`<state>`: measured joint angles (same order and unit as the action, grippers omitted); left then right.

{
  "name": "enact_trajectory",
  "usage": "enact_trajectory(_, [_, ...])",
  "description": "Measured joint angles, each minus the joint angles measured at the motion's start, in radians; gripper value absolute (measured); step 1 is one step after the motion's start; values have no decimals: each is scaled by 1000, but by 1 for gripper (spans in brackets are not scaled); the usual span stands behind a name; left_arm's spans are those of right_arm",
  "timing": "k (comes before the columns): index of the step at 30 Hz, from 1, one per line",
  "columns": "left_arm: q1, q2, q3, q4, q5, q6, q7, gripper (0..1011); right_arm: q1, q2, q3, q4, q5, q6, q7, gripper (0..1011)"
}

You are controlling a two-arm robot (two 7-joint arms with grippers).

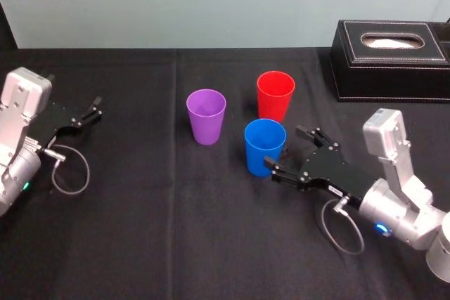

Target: Stack the three plastic cups sequentially using one hand.

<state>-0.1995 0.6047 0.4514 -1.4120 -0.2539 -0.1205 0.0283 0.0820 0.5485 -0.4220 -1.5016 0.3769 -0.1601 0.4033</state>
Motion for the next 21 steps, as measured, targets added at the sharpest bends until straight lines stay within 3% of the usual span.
enact_trajectory(21, [0,0,0,0,0,0,0,1005,65,-107,-2,76,-45,35,35,1004])
